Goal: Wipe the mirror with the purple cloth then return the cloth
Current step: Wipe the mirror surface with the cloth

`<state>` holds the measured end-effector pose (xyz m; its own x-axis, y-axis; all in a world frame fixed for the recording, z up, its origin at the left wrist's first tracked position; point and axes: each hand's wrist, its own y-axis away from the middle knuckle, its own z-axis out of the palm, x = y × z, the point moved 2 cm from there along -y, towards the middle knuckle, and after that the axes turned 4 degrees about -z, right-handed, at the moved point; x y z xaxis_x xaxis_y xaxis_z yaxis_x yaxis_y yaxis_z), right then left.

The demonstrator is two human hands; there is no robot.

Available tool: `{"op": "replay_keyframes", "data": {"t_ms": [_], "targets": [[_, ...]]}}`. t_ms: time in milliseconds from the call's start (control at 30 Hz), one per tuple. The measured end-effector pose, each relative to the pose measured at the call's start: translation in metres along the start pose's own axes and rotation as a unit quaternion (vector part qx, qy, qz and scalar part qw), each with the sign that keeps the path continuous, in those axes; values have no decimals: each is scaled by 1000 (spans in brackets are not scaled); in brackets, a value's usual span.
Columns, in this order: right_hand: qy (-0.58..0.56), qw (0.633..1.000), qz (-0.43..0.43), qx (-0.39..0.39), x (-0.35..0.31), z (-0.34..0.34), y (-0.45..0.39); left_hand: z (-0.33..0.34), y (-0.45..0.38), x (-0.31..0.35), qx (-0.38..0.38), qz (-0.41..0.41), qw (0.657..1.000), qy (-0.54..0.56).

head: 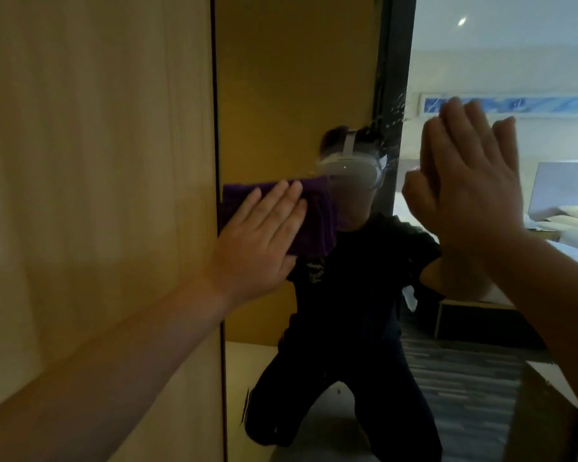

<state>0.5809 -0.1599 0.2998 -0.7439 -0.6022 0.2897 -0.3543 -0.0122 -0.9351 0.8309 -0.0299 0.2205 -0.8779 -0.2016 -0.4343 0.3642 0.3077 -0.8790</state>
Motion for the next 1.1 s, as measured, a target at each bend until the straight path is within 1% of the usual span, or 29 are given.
{"op": "replay_keyframes", "data": {"t_ms": [100,167,233,300,367,433,500,567,600,633,700,733,767,800,833,867,900,933,1000,1067,1100], "targets": [[-21,999,21,-13,-5,0,14,17,91,36,-43,18,999,-3],[-23,999,28,-29,-11,2,36,28,152,58,-82,33,996,-17],[-17,998,23,-53,-19,6,63,36,199,76,-103,43,993,-34],[-14,998,16,-60,-23,10,85,39,222,87,-114,40,992,-38],[-12,999,9,-47,-24,14,95,40,225,88,-121,36,991,-38],[-6,999,3,-33,-24,17,97,34,221,86,-130,27,991,-16],[1,1000,3,-18,-24,19,97,27,210,82,-132,3,990,38],[-1,1000,4,-6,-25,19,96,13,185,80,-112,-53,985,120],[-4,1000,3,0,-26,18,96,3,166,78,-92,-100,975,176],[-7,1000,0,3,-26,17,95,-10,141,76,-65,-153,956,242],[-23,1000,-2,-6,-25,12,94,-45,76,68,-7,-263,898,352],[-37,999,-1,-15,-24,9,93,-60,41,61,21,-308,871,382],[-53,998,2,-20,-21,5,94,-73,4,53,50,-341,853,392],[-67,997,7,-21,-16,0,93,-83,-34,43,82,-362,847,381],[-77,997,13,-20,-10,-5,91,-92,-71,33,109,-366,853,357],[-79,996,20,-18,-3,-11,88,-97,-107,24,133,-345,869,329],[-75,997,27,-14,6,-18,83,-99,-138,17,148,-304,893,298],[-64,997,35,-8,15,-23,77,-95,-166,12,147,-256,920,256],[-41,997,62,-1,35,-32,65,-82,-209,7,96,-181,962,179],[-28,995,98,-8,55,-33,58,-62,-230,10,5,-126,985,120],[-23,994,108,-12,64,-31,57,-50,-231,14,-38,-105,990,88]]}}
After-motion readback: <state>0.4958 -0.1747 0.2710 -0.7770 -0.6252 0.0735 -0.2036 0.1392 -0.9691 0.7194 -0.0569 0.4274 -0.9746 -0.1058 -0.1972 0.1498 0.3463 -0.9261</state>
